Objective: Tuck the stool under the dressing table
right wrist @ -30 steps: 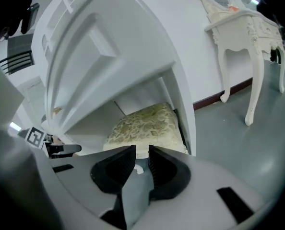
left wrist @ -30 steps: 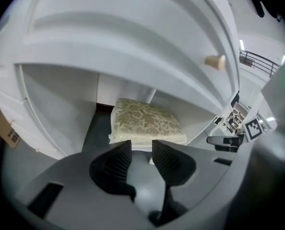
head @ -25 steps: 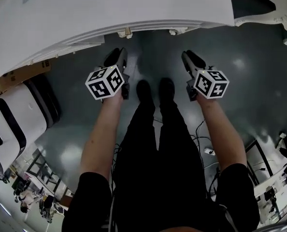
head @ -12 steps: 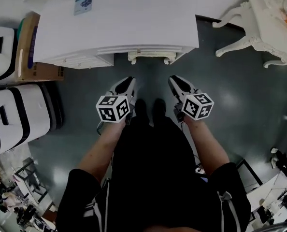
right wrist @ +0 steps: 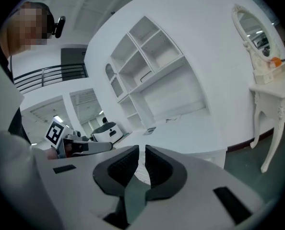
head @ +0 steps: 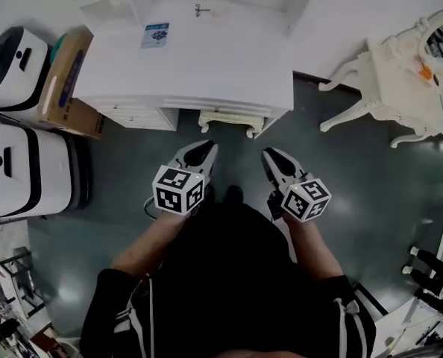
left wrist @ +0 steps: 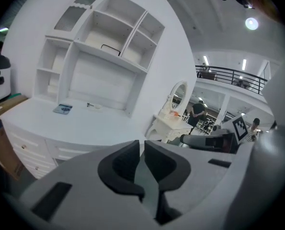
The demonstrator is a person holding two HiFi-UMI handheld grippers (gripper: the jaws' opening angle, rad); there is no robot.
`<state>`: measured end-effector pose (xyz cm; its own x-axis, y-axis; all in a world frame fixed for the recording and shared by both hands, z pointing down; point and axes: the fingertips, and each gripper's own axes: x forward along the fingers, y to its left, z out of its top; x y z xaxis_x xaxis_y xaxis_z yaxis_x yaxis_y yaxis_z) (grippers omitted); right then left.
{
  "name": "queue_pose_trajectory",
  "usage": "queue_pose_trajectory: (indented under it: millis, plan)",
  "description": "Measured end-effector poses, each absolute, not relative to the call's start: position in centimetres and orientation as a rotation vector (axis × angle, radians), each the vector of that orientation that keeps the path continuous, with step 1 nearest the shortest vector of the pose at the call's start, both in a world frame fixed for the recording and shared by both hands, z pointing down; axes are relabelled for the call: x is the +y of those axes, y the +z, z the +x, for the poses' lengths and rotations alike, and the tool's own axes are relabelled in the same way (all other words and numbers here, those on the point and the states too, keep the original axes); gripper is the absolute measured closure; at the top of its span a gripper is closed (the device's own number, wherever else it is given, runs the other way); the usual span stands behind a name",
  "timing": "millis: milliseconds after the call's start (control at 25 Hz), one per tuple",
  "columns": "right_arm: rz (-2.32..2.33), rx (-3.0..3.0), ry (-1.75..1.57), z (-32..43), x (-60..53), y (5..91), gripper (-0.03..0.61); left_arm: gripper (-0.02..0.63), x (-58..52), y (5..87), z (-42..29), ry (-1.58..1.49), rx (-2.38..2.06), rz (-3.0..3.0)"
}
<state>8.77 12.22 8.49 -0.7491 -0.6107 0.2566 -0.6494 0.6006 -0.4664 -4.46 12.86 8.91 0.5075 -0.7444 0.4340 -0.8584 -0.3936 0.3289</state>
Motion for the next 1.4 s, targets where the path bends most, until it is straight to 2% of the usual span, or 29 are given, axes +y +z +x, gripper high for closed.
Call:
queue_pose_trajectory:
  millis: [440,760,1000,1400]
  plan:
    - [1.153,-2.944,0.497,8.8,13.1,-3.2,0.551,0.577,14.2,-1.5,-3.0,0.301,-1.386,2.518]
    - [1.1,-3.045,0.276,8.1,15.2,-9.1,0.558,0.577,15.0,-7.5,-3.0,0.155,-1.363,2.574]
    - [1.062,-3.054,0.137,7.5,16.1,-10.7,0.559,0.577,14.9,-8.5,-5.5,0.147,-1.44,2.553]
    - [1.088,-3.027,0.211,7.9,15.2,-9.6,0.56,0.577,14.5,-7.8,-6.5,0.185,-1.465,2.541]
